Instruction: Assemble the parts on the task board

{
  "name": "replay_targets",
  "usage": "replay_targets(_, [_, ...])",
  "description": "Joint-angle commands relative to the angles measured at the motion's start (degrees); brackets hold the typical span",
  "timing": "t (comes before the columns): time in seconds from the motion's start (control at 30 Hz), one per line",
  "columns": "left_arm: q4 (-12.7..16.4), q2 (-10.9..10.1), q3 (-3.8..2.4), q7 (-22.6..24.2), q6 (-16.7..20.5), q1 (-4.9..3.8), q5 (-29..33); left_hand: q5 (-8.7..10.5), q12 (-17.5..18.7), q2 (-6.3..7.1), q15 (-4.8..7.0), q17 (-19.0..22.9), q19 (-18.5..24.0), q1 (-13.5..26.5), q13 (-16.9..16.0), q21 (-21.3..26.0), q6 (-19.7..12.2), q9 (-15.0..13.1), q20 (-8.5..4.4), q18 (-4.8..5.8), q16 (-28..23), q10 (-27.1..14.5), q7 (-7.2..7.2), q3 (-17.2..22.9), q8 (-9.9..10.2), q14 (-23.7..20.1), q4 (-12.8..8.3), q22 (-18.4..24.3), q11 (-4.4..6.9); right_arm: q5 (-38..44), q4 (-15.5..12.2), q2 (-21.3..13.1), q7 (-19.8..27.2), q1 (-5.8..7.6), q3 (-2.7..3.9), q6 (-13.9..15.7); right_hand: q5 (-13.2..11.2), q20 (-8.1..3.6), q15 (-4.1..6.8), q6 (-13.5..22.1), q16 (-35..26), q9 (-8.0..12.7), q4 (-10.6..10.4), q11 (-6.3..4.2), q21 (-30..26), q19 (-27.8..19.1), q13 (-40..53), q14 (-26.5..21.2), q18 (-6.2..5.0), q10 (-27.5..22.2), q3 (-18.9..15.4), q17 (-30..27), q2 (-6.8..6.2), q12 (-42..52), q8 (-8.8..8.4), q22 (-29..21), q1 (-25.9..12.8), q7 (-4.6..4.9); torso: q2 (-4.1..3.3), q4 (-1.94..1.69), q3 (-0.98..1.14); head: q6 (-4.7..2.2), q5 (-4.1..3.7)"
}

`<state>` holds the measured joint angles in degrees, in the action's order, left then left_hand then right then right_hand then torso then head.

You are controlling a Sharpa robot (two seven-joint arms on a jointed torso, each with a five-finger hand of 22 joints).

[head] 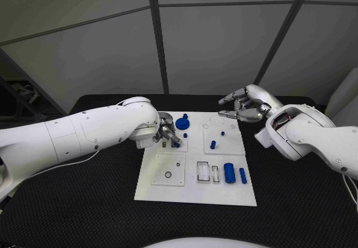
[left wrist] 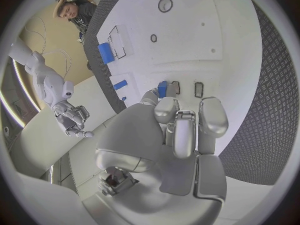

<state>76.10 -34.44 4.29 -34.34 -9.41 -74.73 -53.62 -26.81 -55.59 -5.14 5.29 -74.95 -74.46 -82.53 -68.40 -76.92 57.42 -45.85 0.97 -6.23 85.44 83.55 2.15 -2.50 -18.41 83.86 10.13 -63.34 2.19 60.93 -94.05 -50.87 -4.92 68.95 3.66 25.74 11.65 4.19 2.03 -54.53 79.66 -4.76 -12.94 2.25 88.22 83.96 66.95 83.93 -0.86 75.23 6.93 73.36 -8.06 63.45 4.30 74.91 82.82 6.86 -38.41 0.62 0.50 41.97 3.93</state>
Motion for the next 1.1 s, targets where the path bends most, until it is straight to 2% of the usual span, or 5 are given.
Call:
replay_targets(0.03, [0.7, -0.8, 0.03, 0.3, 1.0, 0.03, 3.4, 3.12, 0.5, 0.59, 0.12, -8.4, 0.5, -0.3, -0.6, -0.1, -0.1, -2.8, 0.15, 0.87, 0.2, 0.7, 0.17, 9.8, 0.4, 4.6, -6.4, -0.3, -0.05, 0.2, 0.0, 0.0, 0.9, 0.12, 0.05, 0.9, 0.2, -0.05, 0.21, -0.3, -0.3, 0.0, -0.4, -0.16, -0.4, 4.5, -0.1, 2.2, 0.18, 0.3, 0.0, 0.0, -0.09, 0.3, -0.27, 12.9, -0.7, 0.12, 0.03, -0.09, -0.01, -0.04, 0.04])
replay_targets(0.27, [2.9, -2.9, 0.02, 2.1, 5.9, 0.04, 3.7, 2.28, 0.4, 5.02, -0.03, -8.6, 0.0, 6.0, -2.8, -0.7, 1.2, -6.3, 0.08, 0.9, 0.4, 1.8, 0.23, 22.4, 1.4, 4.7, -9.2, -1.7, -0.14, -0.2, 0.1, 0.2, 1.5, 0.11, 0.05, 1.3, 0.3, -0.05, 0.2, -0.3, -0.5, 0.1, -0.9, -0.15, -0.5, 4.4, -0.2, 2.2, 0.16, 0.2, -0.1, -0.1, -0.08, 0.2, -0.38, 12.8, -1.3, 0.13, 0.01, -0.17, 0.04, -0.15, 0.13])
replay_targets(0.43, [4.9, -4.4, 0.03, 2.9, 8.1, 0.08, 2.2, -0.1, -0.7, 6.84, 0.18, -9.0, -0.7, 9.1, -4.4, -1.2, 2.0, -8.2, 0.1, 1.14, 0.7, 2.5, 0.05, 27.6, 1.9, 4.8, -11.0, -2.9, 0.0, -0.3, 0.2, 0.2, 1.5, 0.11, 0.05, 1.4, 0.2, -0.06, 0.2, -0.3, -0.4, 0.1, -1.0, -0.15, -0.4, 4.5, 0.0, 2.2, 0.19, 0.3, -0.2, 0.0, -0.1, 0.4, -0.41, 12.9, -1.4, 0.13, -0.12, 0.0, 0.01, -0.12, 0.41])
replay_targets(0.7, [7.6, -6.6, 0.05, 3.4, 10.9, 0.47, -3.0, -0.6, -1.5, 7.33, 0.25, -9.3, -1.1, 10.1, -5.2, -1.6, 2.3, -9.0, 0.04, 1.28, 0.9, 2.9, -0.11, 29.1, 2.0, 4.9, -11.8, -3.8, 0.05, -0.3, 0.4, 0.2, 1.5, 0.1, 0.04, 1.4, 0.2, -0.06, 0.2, -0.3, -0.4, 0.1, -1.1, -0.15, -0.4, 4.5, -0.1, 2.2, 0.19, 0.3, -0.2, 0.0, -0.11, 0.4, -0.42, 12.9, -1.5, 0.13, -0.11, -0.11, 0.06, 0.06, 0.64])
replay_targets(1.1, [8.1, -6.9, 0.06, 3.5, 12.4, 2.11, -9.5, -0.77, -2.0, 7.67, 0.28, -9.5, -1.4, 10.7, -5.7, -1.8, 2.6, -9.5, 0.0, 1.35, 1.1, 3.1, -0.17, 29.9, 2.1, 4.9, -12.4, -4.2, 0.1, -0.4, 0.5, 0.3, 1.4, 0.1, 0.04, 1.1, 0.2, -0.06, 0.2, -0.3, -0.4, 0.1, -1.2, -0.14, -0.4, 4.5, -0.1, 2.3, 0.19, 0.3, -0.3, 0.0, -0.12, 0.4, -0.43, 12.9, -1.6, 0.12, -0.12, 0.09, -0.04, 0.3, 1.01])
